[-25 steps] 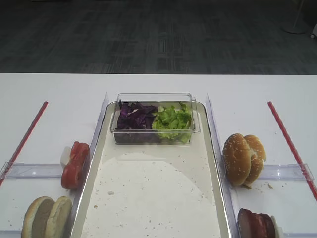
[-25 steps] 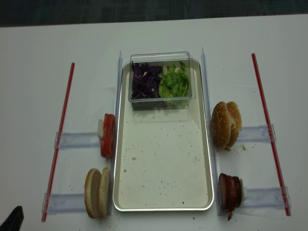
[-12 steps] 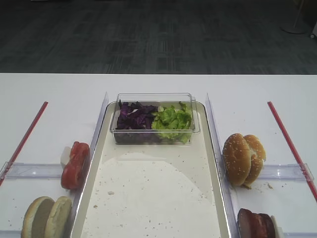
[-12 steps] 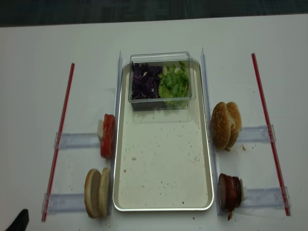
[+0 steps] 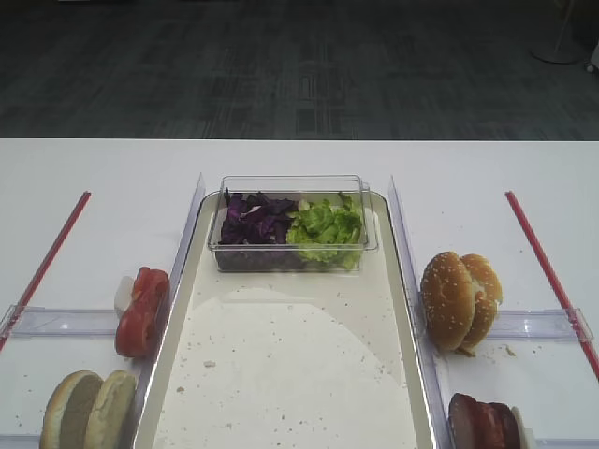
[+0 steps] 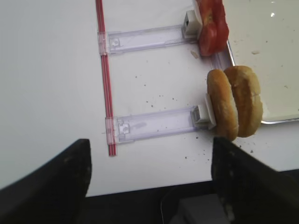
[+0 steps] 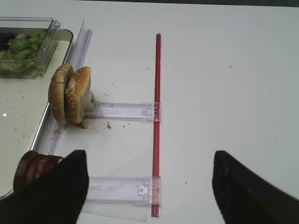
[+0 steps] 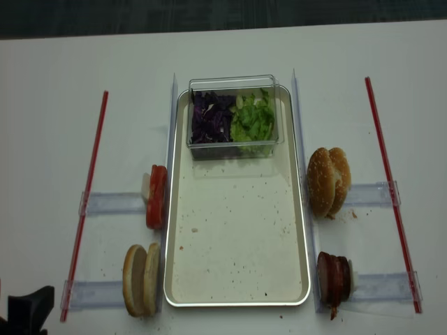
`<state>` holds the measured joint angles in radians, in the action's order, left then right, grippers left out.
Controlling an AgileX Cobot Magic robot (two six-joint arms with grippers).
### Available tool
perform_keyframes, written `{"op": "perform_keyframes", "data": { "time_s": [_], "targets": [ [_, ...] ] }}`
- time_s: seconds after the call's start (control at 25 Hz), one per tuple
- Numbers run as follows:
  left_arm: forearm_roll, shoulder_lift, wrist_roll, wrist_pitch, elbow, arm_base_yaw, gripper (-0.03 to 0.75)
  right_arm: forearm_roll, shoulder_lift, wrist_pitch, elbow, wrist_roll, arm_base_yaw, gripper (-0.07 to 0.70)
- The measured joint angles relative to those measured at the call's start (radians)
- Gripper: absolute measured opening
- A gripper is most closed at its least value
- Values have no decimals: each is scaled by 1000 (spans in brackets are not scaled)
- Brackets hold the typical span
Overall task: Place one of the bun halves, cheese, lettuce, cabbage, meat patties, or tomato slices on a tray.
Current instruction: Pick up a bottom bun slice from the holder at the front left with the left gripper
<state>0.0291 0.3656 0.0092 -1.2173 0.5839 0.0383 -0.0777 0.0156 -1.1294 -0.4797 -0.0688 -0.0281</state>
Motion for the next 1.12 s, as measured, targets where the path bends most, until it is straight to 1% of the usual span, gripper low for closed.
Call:
{"op": "perform_keyframes", "data": {
  "time_s": [0.24,0.52,0.68,0.92,1.12],
  "targets": [
    [2,250,-30,-30,71,0,491,0,0,0,0,0,0,571],
    [2,500,-61,-26,115,0,491,0,0,0,0,0,0,571],
    [2,624,-63,-19,118,0,491,0,0,0,0,-2,0,571],
    [2,750,-63,-9,118,0,491,0,0,0,0,-2,0,571],
    [2,761,-63,-5,119,0,491,0,0,0,0,-2,0,571]
  ]
}}
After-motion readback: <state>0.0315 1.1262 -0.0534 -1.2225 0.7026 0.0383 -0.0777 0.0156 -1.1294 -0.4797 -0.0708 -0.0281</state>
